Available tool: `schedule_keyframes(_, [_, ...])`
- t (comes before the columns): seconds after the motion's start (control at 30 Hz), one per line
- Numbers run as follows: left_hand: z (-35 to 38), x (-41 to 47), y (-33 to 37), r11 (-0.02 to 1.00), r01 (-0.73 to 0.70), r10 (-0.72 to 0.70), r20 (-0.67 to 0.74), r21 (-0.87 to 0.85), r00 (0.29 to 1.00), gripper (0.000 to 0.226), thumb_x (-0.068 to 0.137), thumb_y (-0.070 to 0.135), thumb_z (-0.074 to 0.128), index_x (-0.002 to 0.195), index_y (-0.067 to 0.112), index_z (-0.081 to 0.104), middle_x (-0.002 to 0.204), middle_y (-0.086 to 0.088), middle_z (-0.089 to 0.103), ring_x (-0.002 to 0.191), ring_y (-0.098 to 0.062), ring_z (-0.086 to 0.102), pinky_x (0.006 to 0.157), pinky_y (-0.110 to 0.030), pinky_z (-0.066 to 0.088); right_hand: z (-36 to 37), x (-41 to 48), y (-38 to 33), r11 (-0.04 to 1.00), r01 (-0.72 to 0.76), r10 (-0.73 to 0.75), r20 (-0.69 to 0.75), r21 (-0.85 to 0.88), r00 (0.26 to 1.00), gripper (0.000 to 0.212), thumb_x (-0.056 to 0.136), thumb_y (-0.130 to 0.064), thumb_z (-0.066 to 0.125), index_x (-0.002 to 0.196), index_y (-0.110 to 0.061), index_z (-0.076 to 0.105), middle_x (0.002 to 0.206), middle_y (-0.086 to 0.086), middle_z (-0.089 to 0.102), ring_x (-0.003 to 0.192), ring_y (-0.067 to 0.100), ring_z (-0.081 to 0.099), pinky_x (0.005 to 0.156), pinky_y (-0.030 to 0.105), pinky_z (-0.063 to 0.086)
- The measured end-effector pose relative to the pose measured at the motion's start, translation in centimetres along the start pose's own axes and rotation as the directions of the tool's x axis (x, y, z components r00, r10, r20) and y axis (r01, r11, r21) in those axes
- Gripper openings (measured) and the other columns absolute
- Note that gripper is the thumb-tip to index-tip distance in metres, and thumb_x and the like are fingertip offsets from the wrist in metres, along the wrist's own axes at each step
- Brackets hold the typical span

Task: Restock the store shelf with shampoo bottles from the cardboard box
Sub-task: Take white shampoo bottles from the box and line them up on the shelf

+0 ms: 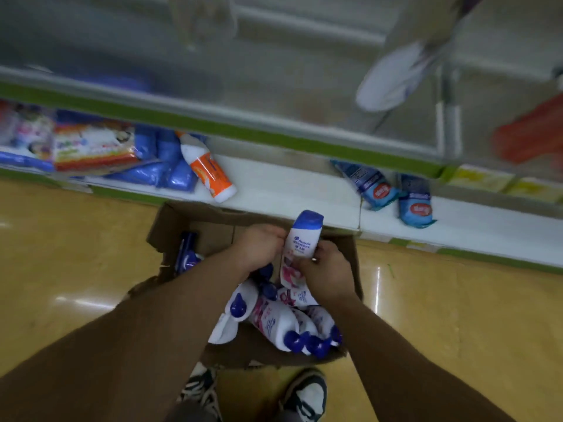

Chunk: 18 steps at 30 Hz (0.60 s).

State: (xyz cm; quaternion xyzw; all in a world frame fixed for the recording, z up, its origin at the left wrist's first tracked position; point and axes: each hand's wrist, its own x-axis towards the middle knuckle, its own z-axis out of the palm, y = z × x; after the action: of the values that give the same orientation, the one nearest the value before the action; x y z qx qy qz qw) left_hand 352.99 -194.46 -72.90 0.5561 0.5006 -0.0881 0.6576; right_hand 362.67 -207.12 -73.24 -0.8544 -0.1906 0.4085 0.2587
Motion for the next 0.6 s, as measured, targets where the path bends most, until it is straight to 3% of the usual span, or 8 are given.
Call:
schedule_keyframes(0.13, [-1.4, -9.8, 6.9, 0.982, -0.072, 0.074, 0.005, -0.176, 0.997, 0.039, 0.086, -0.012, 0.053, 0.118, 0.005, 0.068, 0.114, -0.015, 0.072, 0.107, -0.028, 0.068, 0.094, -0.038, 0.056, -5.9, -7.0, -6.4, 0.991, 0.035, -0.03, -0.039, 0.13, 0.999, 0.034, 0.085, -0.032, 0.072, 0.115, -0.023, 0.062, 0.102, -0.007, 0.074, 0.09, 0.01, 0.07, 0.079, 0.037, 0.06])
schedule_keyframes(0.2, [-2.2, -15.3, 10.5, 0.957, -0.107, 0.108, -0.01, -0.269, 0.994, 0.044, 0.086, -0.016, 0.054, 0.127, 0.0, 0.06, 0.119, -0.021, 0.068, 0.107, -0.031, 0.067, 0.08, -0.024, 0.059, -8.6, -10.4, -9.6, 0.979, 0.085, -0.077, -0.046, 0.184, 0.996, 0.033, 0.085, -0.032, 0.071, 0.116, -0.025, 0.063, 0.103, -0.008, 0.074, 0.092, 0.007, 0.07, 0.083, 0.038, 0.06])
schedule_keyframes(0.27, [-2.7, -20.5, 13.5, 0.939, -0.142, 0.142, -0.022, -0.313, 0.99, 0.051, 0.085, -0.021, 0.052, 0.131, 0.001, 0.056, 0.119, -0.024, 0.067, 0.099, -0.029, 0.067, 0.069, -0.017, 0.057, -11.3, -13.8, -12.7, 0.965, 0.143, -0.135, -0.052, 0.22, 0.99, 0.035, 0.086, -0.031, 0.071, 0.119, -0.025, 0.063, 0.105, -0.009, 0.074, 0.095, 0.005, 0.07, 0.086, 0.038, 0.059])
schedule_keyframes(0.47, [-3.6, -32.8, 20.4, 0.868, -0.227, 0.219, -0.069, -0.442, 0.973, 0.063, 0.08, -0.025, 0.055, 0.134, 0.007, 0.053, 0.11, -0.019, 0.072, 0.096, -0.03, 0.07, 0.075, -0.035, 0.058, -19.4, -23.7, -21.2, 0.931, 0.232, -0.234, -0.03, 0.283, 0.972, 0.035, 0.087, -0.025, 0.074, 0.119, -0.029, 0.063, 0.104, -0.011, 0.075, 0.095, 0.003, 0.07, 0.086, 0.033, 0.059])
schedule_keyframes(0.6, [-3.8, -41.0, 25.5, 0.817, -0.338, 0.323, -0.114, -0.468, 0.939, 0.075, 0.057, -0.006, 0.072, 0.129, 0.005, 0.055, 0.106, -0.012, 0.073, 0.089, -0.022, 0.072, 0.069, -0.03, 0.057, -24.2, -29.6, -26.1, 0.9, 0.359, -0.353, -0.072, 0.248, 0.933, 0.032, 0.084, -0.026, 0.077, 0.113, -0.033, 0.068, 0.096, -0.013, 0.075, 0.084, -0.005, 0.069, 0.077, 0.022, 0.057])
